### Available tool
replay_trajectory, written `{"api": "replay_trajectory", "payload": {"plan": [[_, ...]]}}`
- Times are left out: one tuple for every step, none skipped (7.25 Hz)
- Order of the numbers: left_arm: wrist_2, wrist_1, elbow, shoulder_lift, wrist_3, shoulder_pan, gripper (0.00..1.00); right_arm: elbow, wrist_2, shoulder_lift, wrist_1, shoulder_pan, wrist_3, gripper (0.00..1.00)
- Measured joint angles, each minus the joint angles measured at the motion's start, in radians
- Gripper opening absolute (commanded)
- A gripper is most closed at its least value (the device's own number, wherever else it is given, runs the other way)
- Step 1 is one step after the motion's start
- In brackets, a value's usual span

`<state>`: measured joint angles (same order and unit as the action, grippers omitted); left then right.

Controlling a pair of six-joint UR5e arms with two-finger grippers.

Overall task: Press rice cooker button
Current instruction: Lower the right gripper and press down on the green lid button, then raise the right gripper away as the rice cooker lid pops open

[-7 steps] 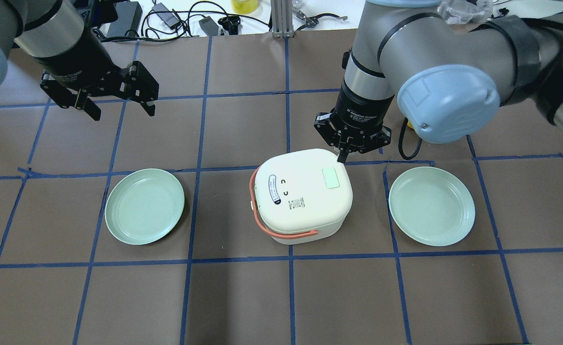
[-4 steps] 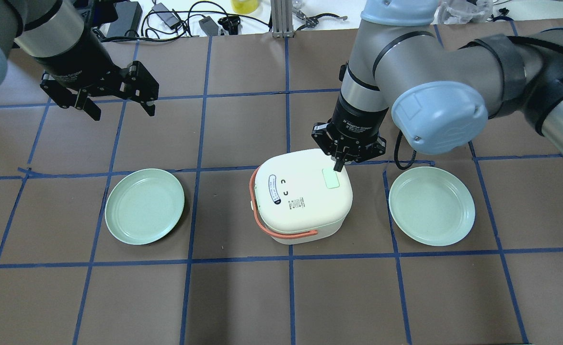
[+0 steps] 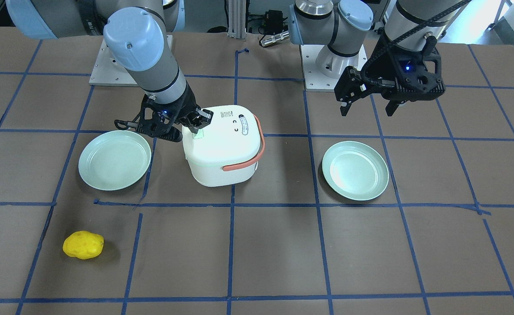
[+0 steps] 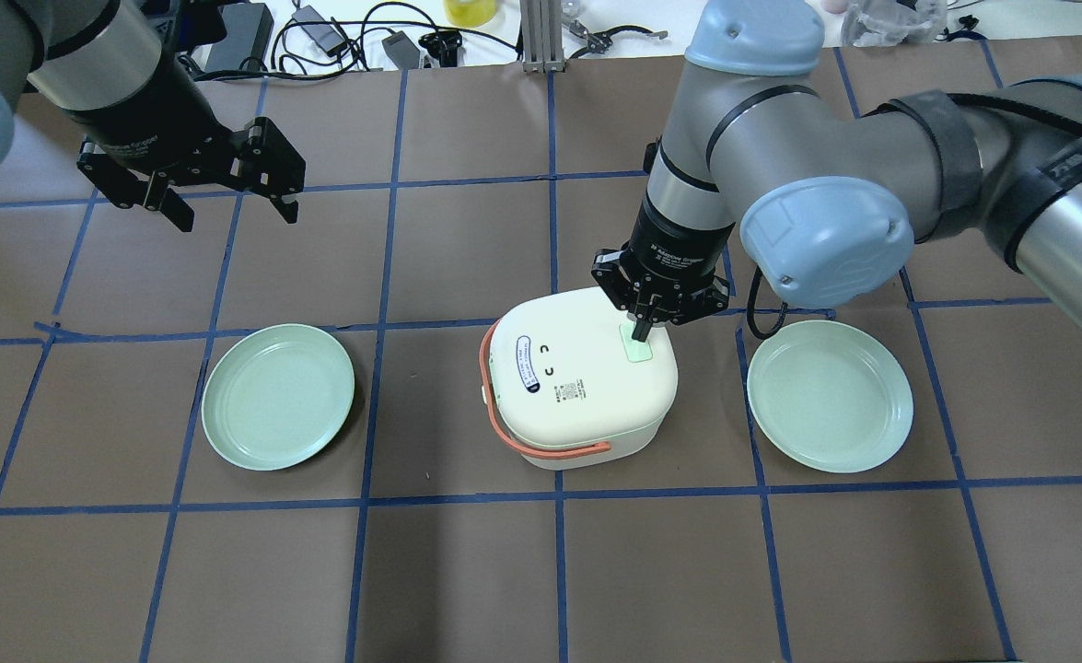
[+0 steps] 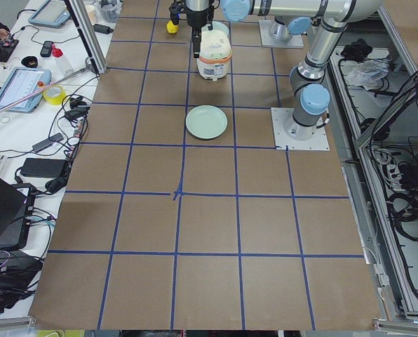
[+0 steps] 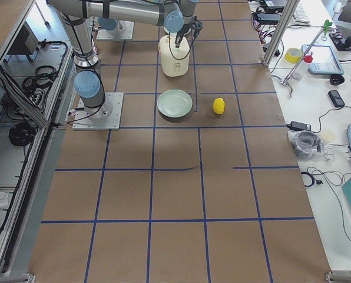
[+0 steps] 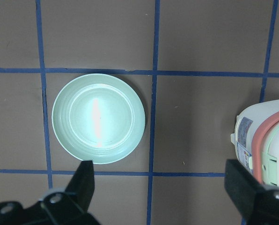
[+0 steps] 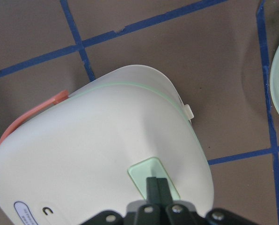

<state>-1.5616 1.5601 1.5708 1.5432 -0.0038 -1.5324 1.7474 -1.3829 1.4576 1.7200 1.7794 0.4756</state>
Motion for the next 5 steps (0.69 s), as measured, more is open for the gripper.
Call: {"api": "replay_trajectory", "payload": {"plan": [[0.000,0.000,0.000,0.000,0.000,0.000,1.00,0.006,0.001,-0.003,0.001,0.000,0.000,0.00],[0.000,0.000,0.000,0.000,0.000,0.000,1.00,0.011,0.001,-0.005,0.001,0.000,0.000,0.00],[0.000,0.000,0.000,0.000,0.000,0.000,1.00,0.012,0.001,-0.006,0.001,0.000,0.001,0.00],[0.000,0.000,0.000,0.000,0.000,0.000,1.00,0.013,0.001,-0.006,0.001,0.000,0.002,0.00],[0.000,0.000,0.000,0.000,0.001,0.000,1.00,0.010,0.001,-0.006,-0.001,0.000,0.003,0.00]]}}
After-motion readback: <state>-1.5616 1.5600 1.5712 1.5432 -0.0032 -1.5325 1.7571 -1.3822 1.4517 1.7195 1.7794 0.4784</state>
